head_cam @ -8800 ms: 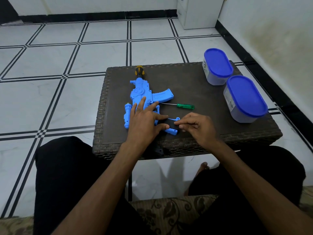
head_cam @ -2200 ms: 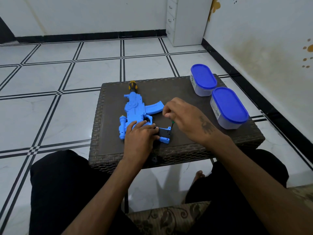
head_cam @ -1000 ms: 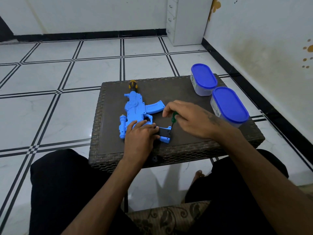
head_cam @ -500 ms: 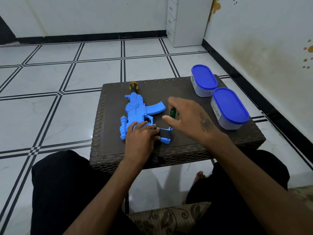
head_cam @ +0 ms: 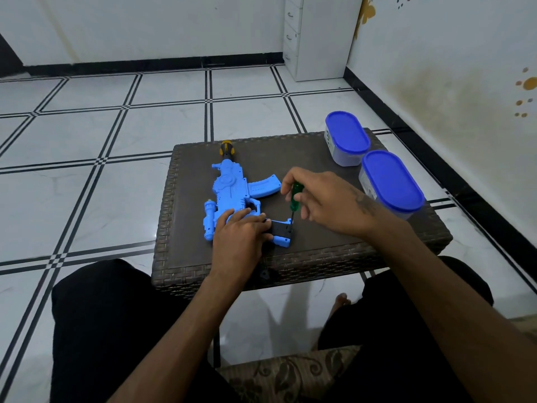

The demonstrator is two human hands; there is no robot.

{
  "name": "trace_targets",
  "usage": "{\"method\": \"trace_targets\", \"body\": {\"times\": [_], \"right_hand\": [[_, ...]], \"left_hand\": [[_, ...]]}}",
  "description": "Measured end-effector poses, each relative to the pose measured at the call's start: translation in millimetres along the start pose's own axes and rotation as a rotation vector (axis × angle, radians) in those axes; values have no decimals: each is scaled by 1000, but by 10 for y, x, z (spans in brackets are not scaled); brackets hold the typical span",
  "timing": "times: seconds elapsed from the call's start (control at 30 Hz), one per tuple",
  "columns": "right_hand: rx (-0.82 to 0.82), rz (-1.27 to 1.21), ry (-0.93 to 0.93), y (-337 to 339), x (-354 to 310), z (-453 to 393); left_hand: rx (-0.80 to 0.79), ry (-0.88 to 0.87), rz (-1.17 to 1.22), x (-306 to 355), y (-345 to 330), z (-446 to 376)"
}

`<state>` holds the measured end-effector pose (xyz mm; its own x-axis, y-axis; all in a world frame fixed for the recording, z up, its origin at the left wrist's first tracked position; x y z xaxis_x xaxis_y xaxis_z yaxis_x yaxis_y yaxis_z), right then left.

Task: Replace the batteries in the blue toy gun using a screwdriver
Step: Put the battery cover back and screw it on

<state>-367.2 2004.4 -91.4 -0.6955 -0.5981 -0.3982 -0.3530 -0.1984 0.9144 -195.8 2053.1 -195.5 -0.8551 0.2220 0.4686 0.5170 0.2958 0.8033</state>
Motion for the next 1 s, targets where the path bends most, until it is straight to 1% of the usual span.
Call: {"method": "trace_targets", "body": {"times": [0.13, 0.4, 0.5, 0.57, 0.7, 0.83, 0.9, 1.0], "right_hand": [[115, 53, -25, -37, -21, -24], [262, 194, -54, -97, -103, -77], [292, 226, -51, -124, -99, -99], [267, 173, -17, -108, -83, -100], [125, 71, 73, -78, -77, -43], [44, 14, 41, 1, -62, -16], [43, -7, 24, 29, -50, -26], [106, 30, -20, 12, -29, -47]], "left_hand": [[-5, 8, 6, 18, 9, -9], [-10, 14, -4, 7, -2, -7], [-10, 18, -2, 4, 1, -11], [-10, 14, 0, 2, 0, -8], [-9, 10, -5, 0, 3, -5], [-4, -2, -10, 5, 2, -11], [-12, 5, -6, 3, 3, -13], [-20, 6, -7, 6, 7, -14]]}}
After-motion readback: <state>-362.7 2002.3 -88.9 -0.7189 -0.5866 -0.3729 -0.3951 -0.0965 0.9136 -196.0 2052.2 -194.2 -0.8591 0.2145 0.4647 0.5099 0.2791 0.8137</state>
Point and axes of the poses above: each hand's wrist, its own z-axis away from the middle knuckle, its own y-axis out of the back of the hand, x = y × z, the point moved 2 cm from there along -z, towards the middle knuckle, and after that the axes turned 10 degrees about z, right-handed, at the moved point
